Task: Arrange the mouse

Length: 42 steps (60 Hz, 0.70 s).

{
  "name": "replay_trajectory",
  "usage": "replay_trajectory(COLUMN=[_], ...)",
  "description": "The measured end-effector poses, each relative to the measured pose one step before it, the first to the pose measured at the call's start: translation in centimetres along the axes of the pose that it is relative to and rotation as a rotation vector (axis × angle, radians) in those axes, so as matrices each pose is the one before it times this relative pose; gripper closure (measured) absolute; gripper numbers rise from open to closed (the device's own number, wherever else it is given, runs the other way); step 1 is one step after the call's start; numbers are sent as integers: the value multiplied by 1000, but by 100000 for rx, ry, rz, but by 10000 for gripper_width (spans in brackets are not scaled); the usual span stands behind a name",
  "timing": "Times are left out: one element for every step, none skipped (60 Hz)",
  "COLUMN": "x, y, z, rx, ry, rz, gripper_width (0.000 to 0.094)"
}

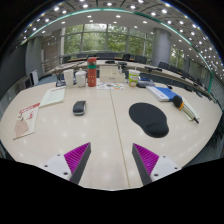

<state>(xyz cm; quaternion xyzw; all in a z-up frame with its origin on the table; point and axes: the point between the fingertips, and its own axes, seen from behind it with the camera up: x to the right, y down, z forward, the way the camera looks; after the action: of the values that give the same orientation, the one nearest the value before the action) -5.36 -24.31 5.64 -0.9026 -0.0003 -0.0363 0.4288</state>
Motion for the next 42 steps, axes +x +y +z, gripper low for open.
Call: replay_trajectory(x=[-1056, -1189, -933, -948, -728, -841, -774, -717, -670, -617, -503, -758, -523, -412, -380, -363, -207, -331, -291, -218, -170, -10, -307, -112, -1, -14, 5, -35, -66, -49, 12, 275, -62, -59, -28, -44, -105, -114, 17, 361, 402, 73], y=[-364, -50, -210, -207, -418, -364, -439, -467, -444, -389, -495, -474, -434, -429, -429, -421, -386, -426, -391, -413, -401, -325, -369, -349, -339, -312, -257, -181, -101, -17, -39, 4, -87, -41, -22, 8, 17, -269, -80, 3, -31, -78], z=[742, 797, 727, 727, 707, 768, 776, 775, 794, 774, 850, 881, 809, 781, 810, 813, 732, 789, 783, 786, 747, 673, 813, 705, 654, 635, 606, 617, 585, 563, 500, 414, 427, 364, 313, 284, 217, 126, 99, 78, 53, 17], rx=[489, 486, 224, 37, 73, 230, 522, 571, 400, 228, 361, 240, 383, 354, 262, 172, 274, 177, 194, 240, 215, 147, 10, 70, 134, 134, -34, -239, -498, -692, -682, -134, -409, -311, -327, -410, -310, 621, 138, -133, -37, 82], ry=[-1760, -1368, -1585, -1511, -1855, -1384, -1265, -1094, -977, -939, -1139, -332, -510, -352, -268, -260, -725, -317, -220, -77, 70, -109, 463, 448, 560, 598, 528, 434, 260, 185, 376, 223, 431, 182, -35, -92, -457, -669, -177, 1091, 1402, 384], rz=[-463, -705, -635, -615, -499, -541, -513, -394, -342, -280, -269, -237, -179, -114, -49, -17, -26, -57, -24, 11, 55, 11, -56, -18, -2, 33, -9, -48, -133, -170, -148, -78, -73, -86, -69, 33, 80, 639, 461, 153, -283, -147], gripper_width=[84, 84, 84, 86, 84, 83, 84, 86, 85, 86, 84, 83, 84, 84, 82, 82, 82, 83, 84, 82, 82, 84, 84, 82, 83, 82, 85, 91, 98, 105, 112, 120, 131, 146, 163, 191, 223, 263, 316, 374, 448, 457])
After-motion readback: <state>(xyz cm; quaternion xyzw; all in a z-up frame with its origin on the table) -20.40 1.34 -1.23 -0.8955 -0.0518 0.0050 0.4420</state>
